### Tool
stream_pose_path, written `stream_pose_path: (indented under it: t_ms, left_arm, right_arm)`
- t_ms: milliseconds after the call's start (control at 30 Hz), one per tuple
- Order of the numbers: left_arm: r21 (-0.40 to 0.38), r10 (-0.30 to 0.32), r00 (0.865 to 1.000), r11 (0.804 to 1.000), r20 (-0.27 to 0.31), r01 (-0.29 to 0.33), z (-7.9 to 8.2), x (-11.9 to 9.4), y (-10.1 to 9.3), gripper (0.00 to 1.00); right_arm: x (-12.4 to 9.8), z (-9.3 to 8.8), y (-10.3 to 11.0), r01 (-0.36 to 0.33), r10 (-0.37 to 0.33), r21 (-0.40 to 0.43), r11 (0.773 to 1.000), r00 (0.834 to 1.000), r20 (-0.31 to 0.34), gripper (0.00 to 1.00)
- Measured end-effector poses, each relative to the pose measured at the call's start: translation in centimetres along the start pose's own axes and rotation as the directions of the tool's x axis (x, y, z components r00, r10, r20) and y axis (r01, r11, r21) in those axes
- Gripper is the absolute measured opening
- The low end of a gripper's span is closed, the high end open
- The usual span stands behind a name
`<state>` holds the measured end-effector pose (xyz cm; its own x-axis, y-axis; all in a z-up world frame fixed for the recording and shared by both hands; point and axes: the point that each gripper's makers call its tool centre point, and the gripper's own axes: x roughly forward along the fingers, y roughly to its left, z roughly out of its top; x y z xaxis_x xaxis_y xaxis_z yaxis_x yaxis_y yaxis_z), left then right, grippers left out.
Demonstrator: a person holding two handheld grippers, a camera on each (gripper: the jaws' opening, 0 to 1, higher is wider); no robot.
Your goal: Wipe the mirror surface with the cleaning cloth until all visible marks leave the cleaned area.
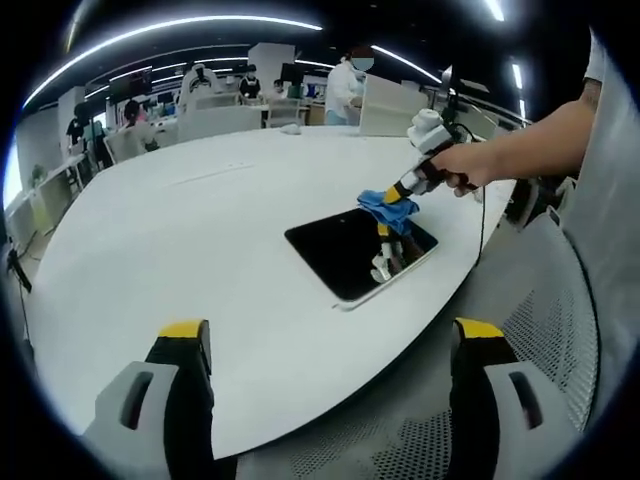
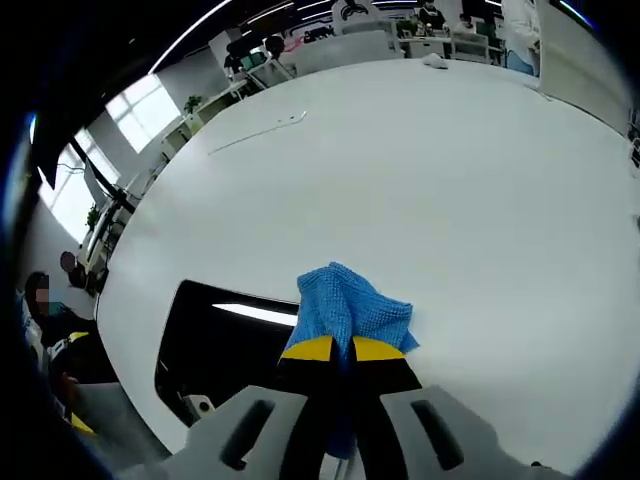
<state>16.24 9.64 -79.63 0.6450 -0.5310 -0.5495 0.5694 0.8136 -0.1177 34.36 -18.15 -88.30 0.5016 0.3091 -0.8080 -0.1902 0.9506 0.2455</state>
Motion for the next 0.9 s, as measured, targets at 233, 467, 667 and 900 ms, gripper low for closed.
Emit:
stream_pose_path:
  t_ms: [233,467,667,900]
  left_arm:
    - [0.000,0.001,1.000,1.000,-0.006,-0.001,0.1,0.0,-0.2,0.99]
    - [-0.001,0.002,1.000,1.000,-0.012,-0.002,0.0,0.0,-0.1,0.99]
    - [0.001,0.002,1.000,1.000,-0.011,-0.002,0.0,0.0,-0.1,0.99]
    - [-0.028,0.011,1.000,1.000,-0.009,-0.012,0.3,-0.1,0.1,0.99]
  right_arm:
    - [-0.3,0.4,0.3,0.002,-0.002,-0.006,1.000,1.000,-0.003,0.00]
    - [-0.1,0.5,0.0,-0.020,0.020,-0.005,1.000,1.000,0.013,0.00]
    - [-0.9,1.2,-0.5,-0.028,0.029,-0.029,0.999,0.999,0.038,0.00]
    - [-4.7,1.3,-0.8,-0.031,0.032,-0.014,0.999,0.996,0.081,0.00]
